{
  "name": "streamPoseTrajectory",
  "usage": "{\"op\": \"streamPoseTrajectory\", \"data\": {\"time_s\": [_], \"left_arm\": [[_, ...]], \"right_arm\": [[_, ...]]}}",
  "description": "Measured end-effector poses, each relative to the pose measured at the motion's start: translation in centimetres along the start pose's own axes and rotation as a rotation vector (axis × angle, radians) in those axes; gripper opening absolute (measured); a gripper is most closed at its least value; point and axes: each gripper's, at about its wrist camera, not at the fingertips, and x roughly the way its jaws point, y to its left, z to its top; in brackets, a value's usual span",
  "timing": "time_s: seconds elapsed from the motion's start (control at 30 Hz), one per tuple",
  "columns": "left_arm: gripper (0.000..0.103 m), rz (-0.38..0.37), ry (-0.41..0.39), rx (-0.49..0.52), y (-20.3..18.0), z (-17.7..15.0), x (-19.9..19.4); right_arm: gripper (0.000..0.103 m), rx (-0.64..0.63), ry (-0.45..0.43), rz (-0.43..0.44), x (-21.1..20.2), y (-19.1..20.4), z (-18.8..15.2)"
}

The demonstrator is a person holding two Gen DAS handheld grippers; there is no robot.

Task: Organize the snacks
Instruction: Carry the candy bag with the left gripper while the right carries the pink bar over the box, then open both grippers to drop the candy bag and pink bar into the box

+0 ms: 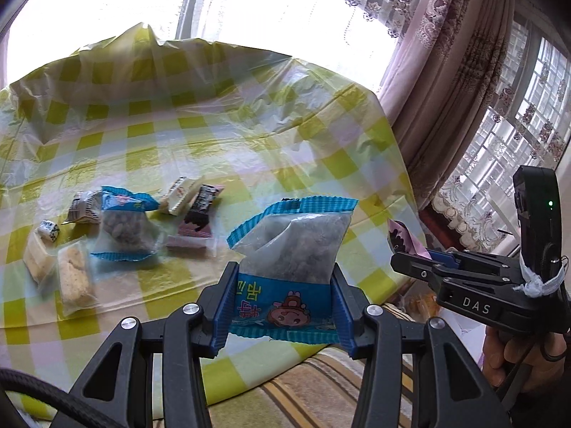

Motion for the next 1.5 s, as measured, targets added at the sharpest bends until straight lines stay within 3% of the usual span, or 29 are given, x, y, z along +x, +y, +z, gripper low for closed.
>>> {"op": "streamPoseTrajectory", "data": {"time_s": [0.5,0.9,1.13,1.5], "left_arm": [[0.049,-0.202,0.119,0.148,-10.8,-0.3,3.5],[0.049,-0.293,0.211,0.225,-16.7,-0.9,6.2],[0.052,-0.375,0.262,0.224,-18.4,-1.1,7.3],[0.055,-0.361,0.237,0.174,-16.9,-0.7,6.8]], "right_arm": [[0.03,0.147,-0.001,-0.129,-4.0,-10.3,-3.4],[0.031,0.247,-0.018,-0.195,-6.0,-15.8,-4.7],[0.032,0.276,-0.04,-0.202,-6.6,-16.9,-4.6],[0.035,0.253,-0.032,-0.207,-6.3,-15.8,-4.2]]}}
